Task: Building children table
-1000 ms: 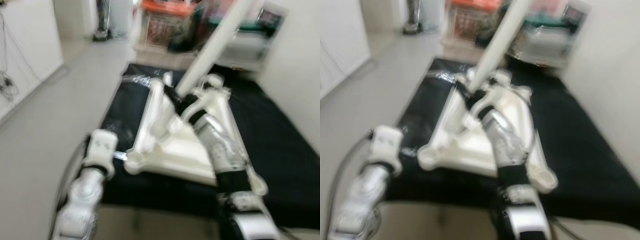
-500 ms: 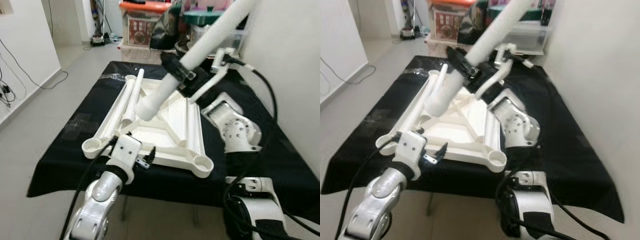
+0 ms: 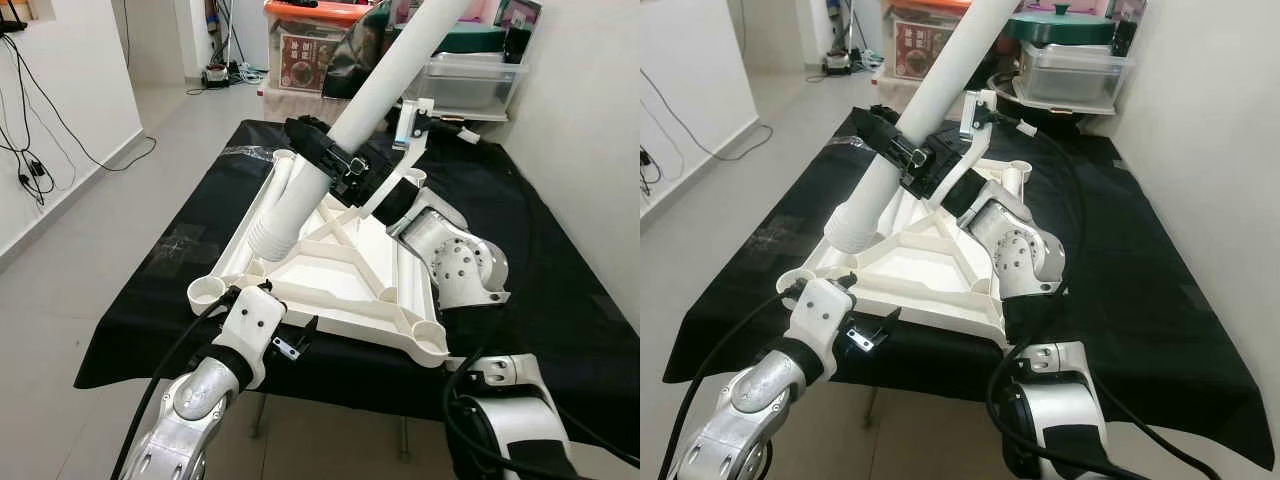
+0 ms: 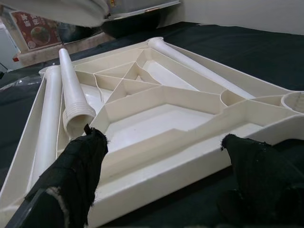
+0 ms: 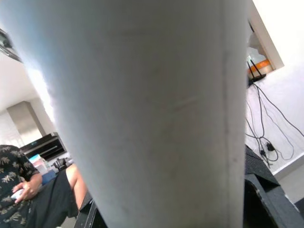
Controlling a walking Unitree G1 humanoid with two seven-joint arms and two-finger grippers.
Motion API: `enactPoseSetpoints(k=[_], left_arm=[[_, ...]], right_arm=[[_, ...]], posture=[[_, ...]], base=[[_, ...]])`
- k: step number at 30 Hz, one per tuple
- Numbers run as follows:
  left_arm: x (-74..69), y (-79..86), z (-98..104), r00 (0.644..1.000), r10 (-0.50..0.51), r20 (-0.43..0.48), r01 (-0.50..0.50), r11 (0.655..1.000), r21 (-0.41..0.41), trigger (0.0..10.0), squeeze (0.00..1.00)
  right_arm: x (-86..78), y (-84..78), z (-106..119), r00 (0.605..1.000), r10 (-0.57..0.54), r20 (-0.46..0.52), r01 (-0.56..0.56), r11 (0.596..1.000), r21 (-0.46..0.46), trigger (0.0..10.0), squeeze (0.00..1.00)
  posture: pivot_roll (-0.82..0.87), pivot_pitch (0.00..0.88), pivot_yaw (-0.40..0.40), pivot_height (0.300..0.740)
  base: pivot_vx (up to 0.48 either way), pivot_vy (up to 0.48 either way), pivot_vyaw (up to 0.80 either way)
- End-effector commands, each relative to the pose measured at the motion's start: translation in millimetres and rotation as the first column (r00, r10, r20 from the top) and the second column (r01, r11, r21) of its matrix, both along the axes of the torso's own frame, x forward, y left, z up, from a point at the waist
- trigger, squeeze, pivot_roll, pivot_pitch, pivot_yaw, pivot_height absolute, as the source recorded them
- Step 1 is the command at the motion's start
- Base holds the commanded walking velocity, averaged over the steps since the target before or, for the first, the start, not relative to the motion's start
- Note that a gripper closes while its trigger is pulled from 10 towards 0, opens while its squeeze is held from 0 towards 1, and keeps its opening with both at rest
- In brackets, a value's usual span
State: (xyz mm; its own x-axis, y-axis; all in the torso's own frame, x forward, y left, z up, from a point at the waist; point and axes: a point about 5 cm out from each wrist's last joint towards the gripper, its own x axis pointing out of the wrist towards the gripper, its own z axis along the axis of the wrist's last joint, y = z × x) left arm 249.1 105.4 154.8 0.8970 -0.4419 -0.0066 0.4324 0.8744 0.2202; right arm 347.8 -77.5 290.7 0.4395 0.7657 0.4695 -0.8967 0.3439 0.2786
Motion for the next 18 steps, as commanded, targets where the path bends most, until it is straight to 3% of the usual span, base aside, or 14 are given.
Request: enactPoseSetpoints(k=[1,5,9,18], left_arm=[[-1.0,-1.9,1.6,1.000,-0.009,-0.005,0.009,1.000,-0.009,10.0,0.00],[-2.1,1.1,-0.3,1.000,0.002,-0.006,-0.002,1.000,-0.002,10.0,0.00],[-1.5,1.4,2.5,1.000,0.016,0.006,-0.016,0.999,-0.029,10.0,0.00],[-0.5,7.2,2.6,1.000,0.017,0.007,-0.017,1.000,-0.018,10.0,0.00]], right_arm=[[-0.9,-1.7,2.1,1.000,0.000,0.027,0.000,1.000,-0.013,10.0,0.00],[-2.1,1.6,-0.9,0.999,0.001,0.040,0.000,0.999,-0.032,10.0,0.00],[-1.0,5.2,-9.2,0.996,-0.043,0.072,0.051,0.993,-0.110,10.0,0.00],[1.4,0.0,-17.3,0.989,-0.125,0.081,0.137,0.977,-0.161,10.0,0.00]], posture=[[0.16,0.000,-0.104,0.740],[0.16,0.000,-0.106,0.740],[0.15,0.000,-0.101,0.740],[0.13,0.000,-0.075,0.740]], base=[[0.000,0.000,0.00],[0.000,0.000,0.00],[0.000,0.000,0.00],[0.000,-0.403,0.00]])
